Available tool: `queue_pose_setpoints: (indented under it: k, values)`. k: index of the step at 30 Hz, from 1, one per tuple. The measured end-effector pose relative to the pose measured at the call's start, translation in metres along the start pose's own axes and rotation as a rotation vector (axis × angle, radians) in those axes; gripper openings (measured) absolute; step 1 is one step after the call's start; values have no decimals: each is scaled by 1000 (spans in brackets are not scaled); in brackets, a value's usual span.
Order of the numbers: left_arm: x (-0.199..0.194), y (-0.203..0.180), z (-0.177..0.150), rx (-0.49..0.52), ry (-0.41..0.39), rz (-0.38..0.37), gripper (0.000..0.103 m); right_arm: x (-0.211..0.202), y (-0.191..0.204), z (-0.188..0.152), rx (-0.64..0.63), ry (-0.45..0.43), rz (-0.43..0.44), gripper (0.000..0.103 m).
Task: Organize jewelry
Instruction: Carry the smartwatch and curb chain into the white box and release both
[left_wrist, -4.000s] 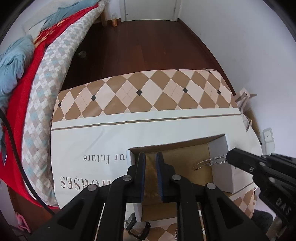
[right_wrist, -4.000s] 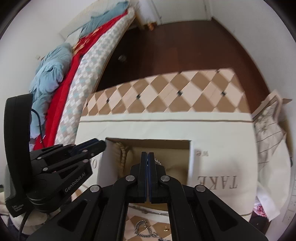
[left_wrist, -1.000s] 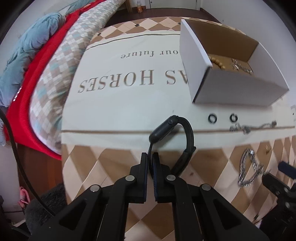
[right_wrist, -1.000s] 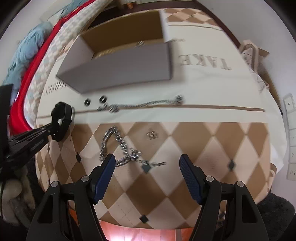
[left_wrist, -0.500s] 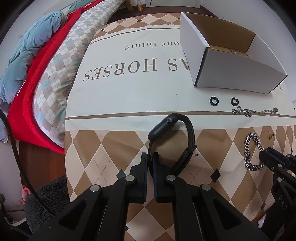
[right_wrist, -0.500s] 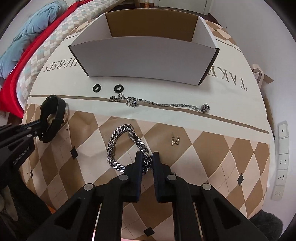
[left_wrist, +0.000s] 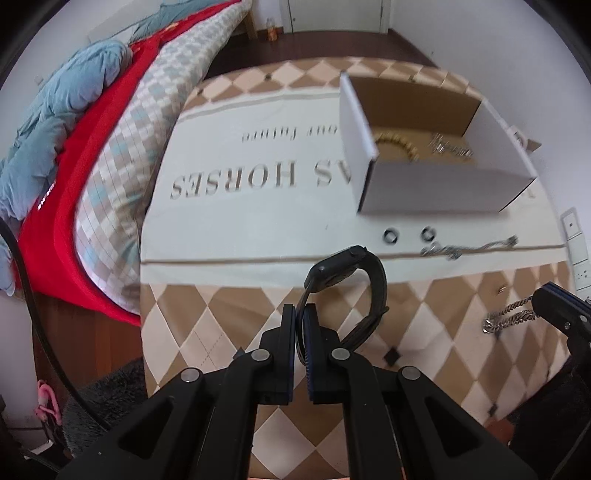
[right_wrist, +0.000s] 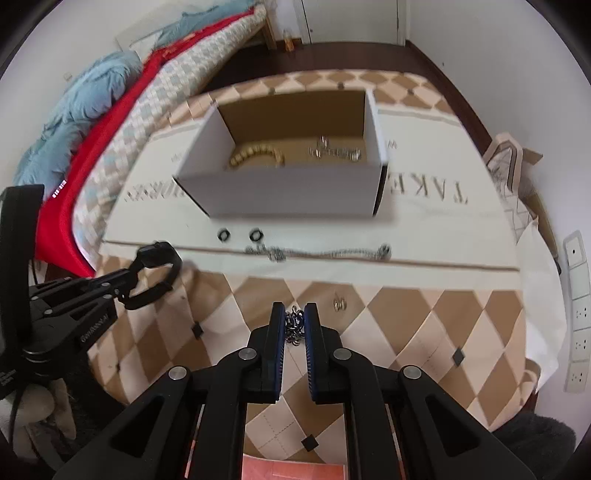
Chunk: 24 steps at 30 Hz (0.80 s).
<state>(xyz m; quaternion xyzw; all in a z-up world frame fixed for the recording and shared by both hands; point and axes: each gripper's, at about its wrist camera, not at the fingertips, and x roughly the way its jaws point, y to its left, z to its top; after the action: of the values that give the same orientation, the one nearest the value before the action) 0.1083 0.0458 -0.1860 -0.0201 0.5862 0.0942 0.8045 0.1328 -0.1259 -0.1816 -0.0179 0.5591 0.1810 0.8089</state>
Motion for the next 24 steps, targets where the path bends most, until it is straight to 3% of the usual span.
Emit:
queue_pose_setpoints:
  k: [16,24]
  values:
    - [-92,-6,51,20,-210,-56,2,-76,-8,67,-15,-188,48,10]
    - [-95,-4,91,32,-237,-64,2,-81,-16,117,-41,-203,65,10]
